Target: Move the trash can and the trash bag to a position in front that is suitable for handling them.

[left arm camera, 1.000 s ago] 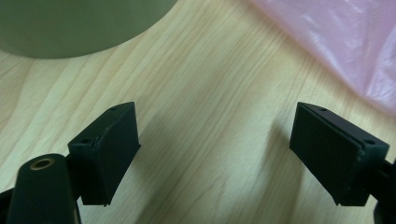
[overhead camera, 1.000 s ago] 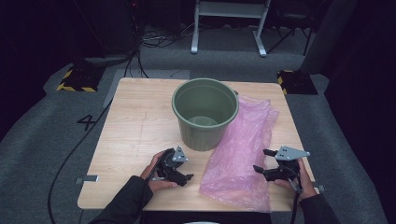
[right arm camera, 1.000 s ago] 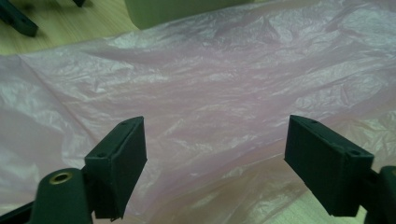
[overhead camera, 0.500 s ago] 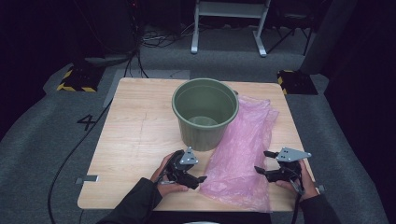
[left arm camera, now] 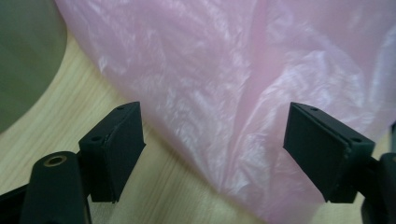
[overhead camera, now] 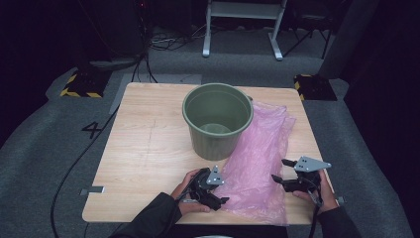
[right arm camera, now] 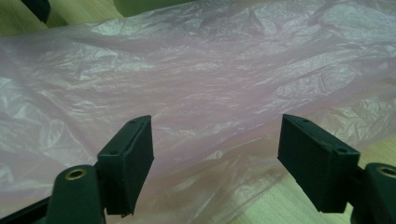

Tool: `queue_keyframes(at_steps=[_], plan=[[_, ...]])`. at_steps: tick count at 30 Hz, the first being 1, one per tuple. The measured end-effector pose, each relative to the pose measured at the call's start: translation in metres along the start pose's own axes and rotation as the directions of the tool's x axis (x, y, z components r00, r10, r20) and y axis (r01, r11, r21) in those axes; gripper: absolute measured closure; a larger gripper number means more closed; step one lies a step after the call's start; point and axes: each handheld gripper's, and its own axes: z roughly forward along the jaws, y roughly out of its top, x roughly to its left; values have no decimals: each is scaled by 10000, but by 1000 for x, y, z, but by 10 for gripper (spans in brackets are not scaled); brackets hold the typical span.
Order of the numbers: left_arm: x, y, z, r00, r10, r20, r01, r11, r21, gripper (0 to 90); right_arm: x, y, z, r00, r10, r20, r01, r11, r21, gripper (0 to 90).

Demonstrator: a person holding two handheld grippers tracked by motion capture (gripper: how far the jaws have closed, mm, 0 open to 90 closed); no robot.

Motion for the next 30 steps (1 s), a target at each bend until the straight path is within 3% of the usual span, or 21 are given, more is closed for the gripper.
queue_keyframes(at_steps=[2,13,21,25,30], plan=[[3,-4,4,9998,51,-198,-45,9996,296,217,0,0,-1,10000,-7,-6,7,10000,-69,268],[19,-16,-4,9997,1,-242,4,9998,192,206,-3,0,-2,9999,58,119,-57,9999,-126,252],[38,-29,-16,9973,-443,-592,453,9989,150,178,-7,1,3,9993,318,199,-316,9995,-92,224],[55,-35,-21,9921,-834,-937,843,9964,60,178,-5,1,13,9995,312,56,-313,9994,158,224],[69,-39,-24,9887,-1010,-1111,1012,9949,-41,178,-3,0,21,9995,306,30,-307,9988,392,220]])
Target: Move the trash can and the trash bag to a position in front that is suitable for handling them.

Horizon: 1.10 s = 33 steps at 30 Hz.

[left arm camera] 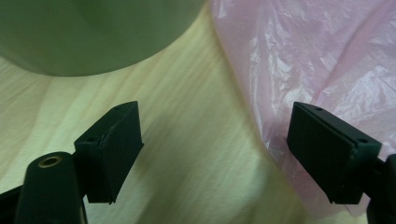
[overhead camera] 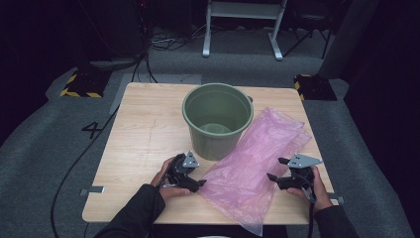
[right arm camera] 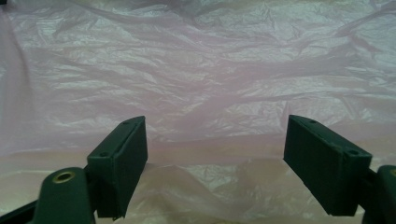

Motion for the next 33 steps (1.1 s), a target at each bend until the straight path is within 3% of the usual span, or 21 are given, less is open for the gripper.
queue_keyframes(at_steps=[14,19,21,24,26,28,32,33], plan=[[29,-13,-13,9993,-229,-299,233,9997,120,153,5,13,2,9996,-245,110,248,9991,-340,218],[39,-17,-16,9970,-512,-582,513,9987,5,151,11,20,13,9988,-451,-185,447,9988,-212,236],[39,-18,-18,9954,-558,-777,563,9984,43,153,14,21,13,9968,-609,-520,602,9981,-164,263],[37,-18,-21,9936,-592,-963,593,9982,-21,160,16,21,10,9954,-747,-600,740,9972,-142,261],[36,-15,-29,9927,-749,-949,689,9955,-649,162,18,21,4,9944,-866,-612,853,9961,-240,262],[36,-12,-32,9916,-897,-931,814,9927,-894,163,19,20,2,9943,-871,-618,857,9960,-256,262],[36,-4,-37,9852,-1090,-1319,912,9868,-1338,165,17,16,4,9960,-588,-674,568,9979,-318,263],[40,0,-37,9826,-1331,-1295,1115,9805,-1619,170,17,13,9,9958,-474,-789,466,9989,-110,264]])
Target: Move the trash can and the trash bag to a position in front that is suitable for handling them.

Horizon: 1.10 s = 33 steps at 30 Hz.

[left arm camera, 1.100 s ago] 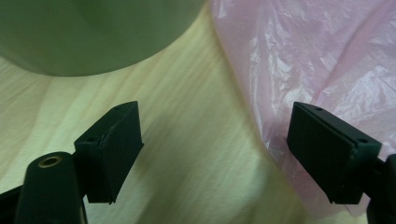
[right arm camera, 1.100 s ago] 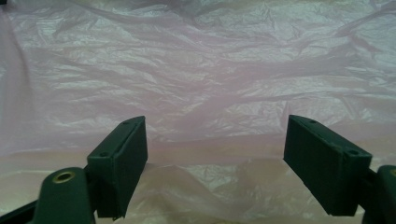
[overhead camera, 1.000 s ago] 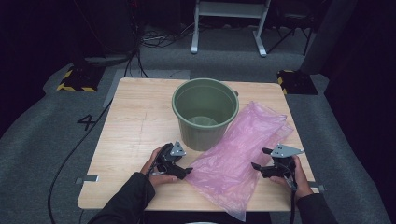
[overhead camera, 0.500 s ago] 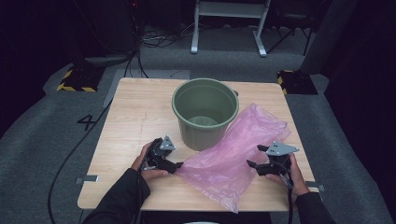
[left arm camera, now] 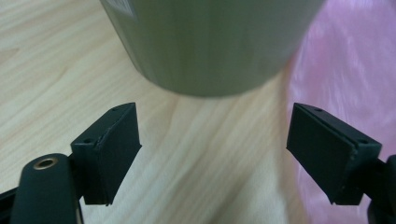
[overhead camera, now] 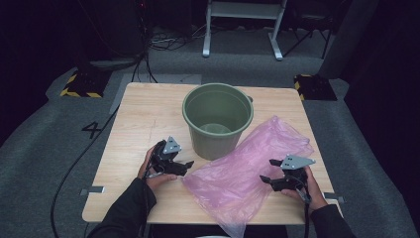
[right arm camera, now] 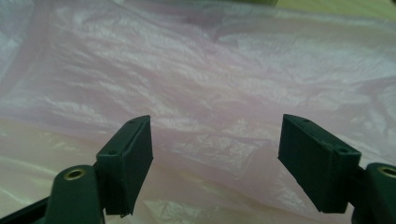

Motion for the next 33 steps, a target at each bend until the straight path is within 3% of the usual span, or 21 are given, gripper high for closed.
queue_keyframes(at_steps=[10,21,23,26,29,33], plan=[[11,20,17,9984,-568,-44,564,9968,-566,189,4,-6,12,9997,107,-235,-98,9991,405,257],[6,38,40,9999,-157,-18,156,9997,-193,177,4,-6,11,10000,23,-96,-21,9998,208,250],[5,41,43,9999,-7,-161,4,9998,-219,179,5,-5,10,9998,-69,-175,72,9999,157,231],[4,48,49,10000,0,36,1,10000,-79,168,10,-3,10,9984,-424,-365,426,9991,63,217],[4,51,48,10000,45,-9,-45,9999,-135,167,19,2,9,9935,-892,-712,885,9960,-139,207],[6,47,41,10000,51,-27,-51,10000,-31,172,24,4,11,9878,-1139,-1058,1128,9935,-169,179]])
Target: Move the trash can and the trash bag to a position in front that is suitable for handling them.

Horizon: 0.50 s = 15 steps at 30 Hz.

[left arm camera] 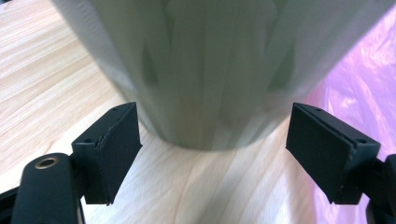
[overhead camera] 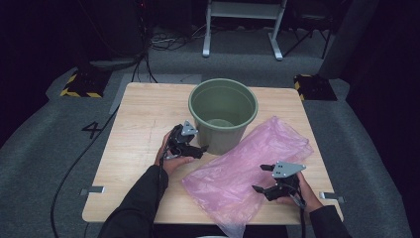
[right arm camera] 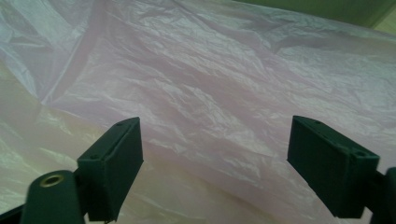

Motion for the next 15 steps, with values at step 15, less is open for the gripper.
queue_keyframes(at_steps=[15], plan=[[-3,-48,-50,9964,713,-454,-681,9954,671,165,6,6,15,9978,-273,-605,278,9996,79,170]])
